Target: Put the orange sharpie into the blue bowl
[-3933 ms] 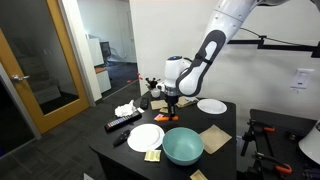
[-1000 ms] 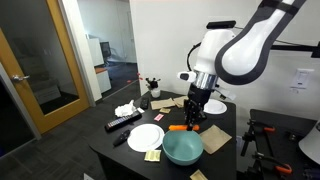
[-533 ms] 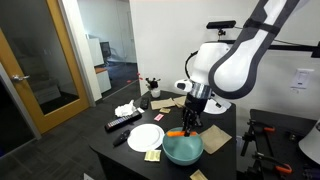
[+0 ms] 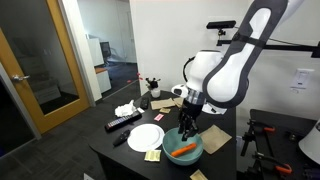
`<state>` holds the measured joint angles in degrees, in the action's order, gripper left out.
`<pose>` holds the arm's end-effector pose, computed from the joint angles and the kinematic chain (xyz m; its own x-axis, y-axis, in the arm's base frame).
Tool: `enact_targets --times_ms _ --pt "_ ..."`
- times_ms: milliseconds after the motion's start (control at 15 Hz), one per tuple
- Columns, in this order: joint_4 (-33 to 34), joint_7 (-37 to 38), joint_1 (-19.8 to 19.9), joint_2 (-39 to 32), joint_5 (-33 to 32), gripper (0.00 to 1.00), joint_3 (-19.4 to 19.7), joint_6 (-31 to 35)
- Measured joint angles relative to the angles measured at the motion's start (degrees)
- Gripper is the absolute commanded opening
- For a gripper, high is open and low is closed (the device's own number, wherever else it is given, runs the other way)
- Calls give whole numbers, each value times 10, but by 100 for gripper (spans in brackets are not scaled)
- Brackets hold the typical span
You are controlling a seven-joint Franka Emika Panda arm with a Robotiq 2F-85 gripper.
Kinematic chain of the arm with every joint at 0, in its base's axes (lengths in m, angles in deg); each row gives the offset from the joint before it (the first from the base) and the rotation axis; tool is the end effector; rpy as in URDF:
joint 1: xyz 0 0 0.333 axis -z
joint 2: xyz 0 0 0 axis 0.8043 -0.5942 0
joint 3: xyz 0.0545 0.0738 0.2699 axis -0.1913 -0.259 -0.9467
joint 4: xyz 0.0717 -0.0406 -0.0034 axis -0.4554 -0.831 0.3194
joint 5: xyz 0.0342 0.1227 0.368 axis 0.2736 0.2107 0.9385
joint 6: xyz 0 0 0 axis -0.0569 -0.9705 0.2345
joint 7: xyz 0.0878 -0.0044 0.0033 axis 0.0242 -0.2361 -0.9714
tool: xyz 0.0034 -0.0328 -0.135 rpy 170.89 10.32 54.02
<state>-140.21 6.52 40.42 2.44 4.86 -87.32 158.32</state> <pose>0.4523 0.1080 0.1288 0.7448 0.6188 0.2497 0.6316 -0.7745 0.0357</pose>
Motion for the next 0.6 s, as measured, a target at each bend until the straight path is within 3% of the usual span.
enact_targets --times_ms 200,267,600 --pt "7 0 0 1 0 96 5 0" --pt "9 0 -1 2 0 100 8 0" --pt "10 11 -3 43 -4 100 34 -7"
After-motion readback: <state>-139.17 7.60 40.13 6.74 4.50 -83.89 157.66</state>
